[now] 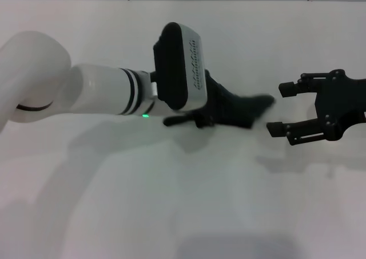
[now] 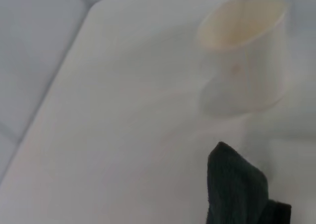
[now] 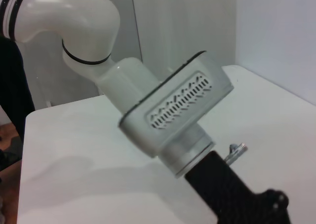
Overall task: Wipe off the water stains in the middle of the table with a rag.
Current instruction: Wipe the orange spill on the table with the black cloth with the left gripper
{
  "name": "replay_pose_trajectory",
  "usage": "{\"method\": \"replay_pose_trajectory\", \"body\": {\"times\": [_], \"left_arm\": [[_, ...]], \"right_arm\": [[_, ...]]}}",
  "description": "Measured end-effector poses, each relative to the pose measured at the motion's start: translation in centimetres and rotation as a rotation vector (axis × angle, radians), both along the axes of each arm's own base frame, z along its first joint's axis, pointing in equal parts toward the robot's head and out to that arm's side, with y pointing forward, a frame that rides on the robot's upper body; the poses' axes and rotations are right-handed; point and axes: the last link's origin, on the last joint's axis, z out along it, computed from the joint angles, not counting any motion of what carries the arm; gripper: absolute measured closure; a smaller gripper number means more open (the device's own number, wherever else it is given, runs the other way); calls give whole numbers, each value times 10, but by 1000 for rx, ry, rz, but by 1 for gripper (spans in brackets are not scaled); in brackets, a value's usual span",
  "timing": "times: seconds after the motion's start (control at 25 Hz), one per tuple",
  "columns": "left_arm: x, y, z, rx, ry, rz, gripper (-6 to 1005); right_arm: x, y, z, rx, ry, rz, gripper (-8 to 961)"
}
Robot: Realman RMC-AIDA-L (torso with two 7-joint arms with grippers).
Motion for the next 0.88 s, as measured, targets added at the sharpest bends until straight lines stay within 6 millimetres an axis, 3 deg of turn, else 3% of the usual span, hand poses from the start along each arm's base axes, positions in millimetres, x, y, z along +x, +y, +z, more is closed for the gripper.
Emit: {"method": "replay_pose_trajectory", "body": {"times": [0.2, 0.52, 0.64, 0.68, 0.76, 0.8, 0.88], "left_arm": [[9, -13, 1, -110, -50, 7, 930], [-7, -22, 3, -134, -29, 87, 930], [-19, -24, 16, -96, -28, 128, 930], [-27, -24, 30, -58, -38, 154, 930], [-32, -25, 39, -41, -39, 165, 930], [-37, -24, 58, -7, -65, 188, 931], [-39, -25, 66, 4, -77, 199, 929]], "right_arm": [[0, 0, 1, 3, 0, 1, 114], [1, -2, 5, 13, -3, -13, 114], [1, -1, 5, 16, -1, -13, 114], [0, -1, 5, 17, 1, -13, 114], [0, 0, 5, 16, 2, -12, 114], [-1, 0, 4, 15, 3, -11, 114], [-2, 0, 3, 13, 3, -7, 114]]}}
